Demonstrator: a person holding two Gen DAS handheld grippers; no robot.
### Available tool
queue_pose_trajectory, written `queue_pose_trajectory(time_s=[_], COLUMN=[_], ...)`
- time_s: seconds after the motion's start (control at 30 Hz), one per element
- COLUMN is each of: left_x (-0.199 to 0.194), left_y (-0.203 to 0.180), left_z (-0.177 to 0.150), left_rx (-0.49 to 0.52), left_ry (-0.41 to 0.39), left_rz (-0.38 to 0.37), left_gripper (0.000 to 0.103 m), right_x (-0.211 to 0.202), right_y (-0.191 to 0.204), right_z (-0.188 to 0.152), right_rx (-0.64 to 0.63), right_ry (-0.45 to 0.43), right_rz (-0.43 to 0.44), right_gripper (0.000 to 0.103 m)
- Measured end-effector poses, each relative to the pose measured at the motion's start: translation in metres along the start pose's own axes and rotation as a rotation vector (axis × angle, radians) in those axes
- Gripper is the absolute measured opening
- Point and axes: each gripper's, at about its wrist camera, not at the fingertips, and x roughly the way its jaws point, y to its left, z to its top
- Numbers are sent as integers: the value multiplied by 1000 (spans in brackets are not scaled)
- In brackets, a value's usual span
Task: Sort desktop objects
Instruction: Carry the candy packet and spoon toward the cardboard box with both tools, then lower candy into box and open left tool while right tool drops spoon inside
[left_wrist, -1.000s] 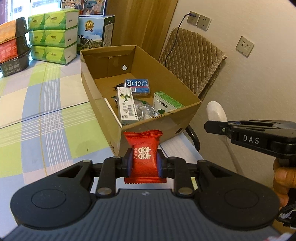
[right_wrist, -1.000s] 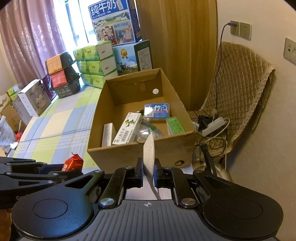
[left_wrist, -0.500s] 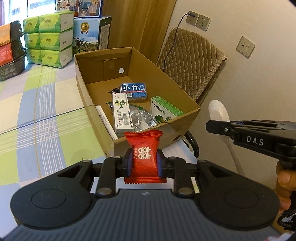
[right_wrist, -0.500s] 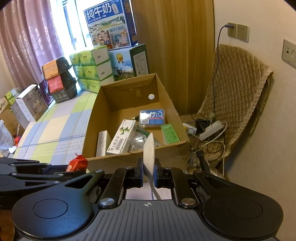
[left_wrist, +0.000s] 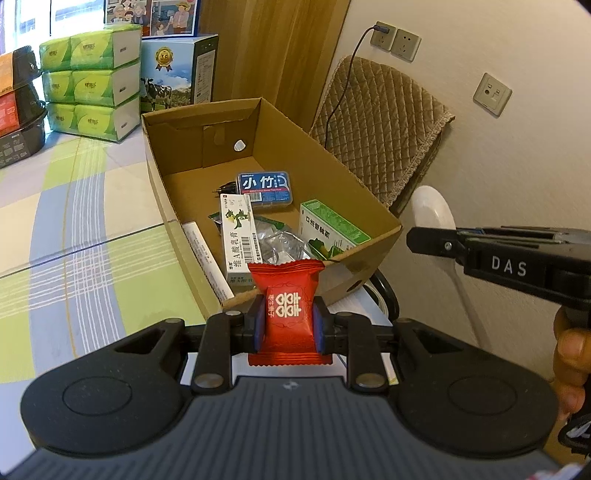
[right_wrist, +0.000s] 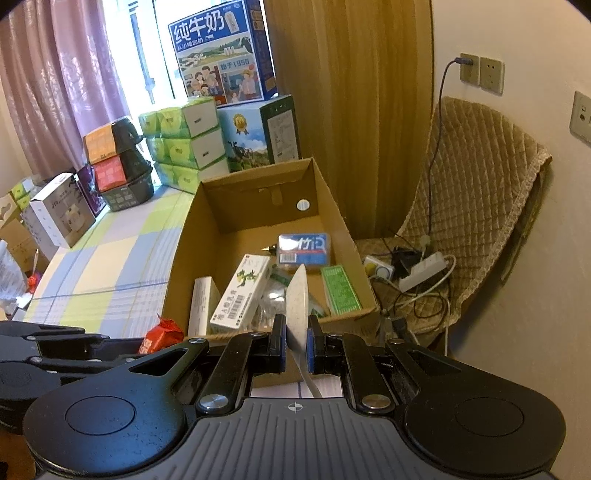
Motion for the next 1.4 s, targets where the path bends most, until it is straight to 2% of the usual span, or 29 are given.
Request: queue_pose_trajectory(time_s=[0.63, 1.4], left_x=[34, 73], left_y=[25, 41], left_z=[64, 79], left_rx=[-42, -79], left_ry=[-21, 14], left_rz=[22, 21], left_gripper=[21, 21], right_x=[41, 86], right_y=[-5, -10], right_z=[69, 89], right_rx=[26, 46], right_ry=[-7, 29], right_rz=[71, 92], right_gripper=[7, 7])
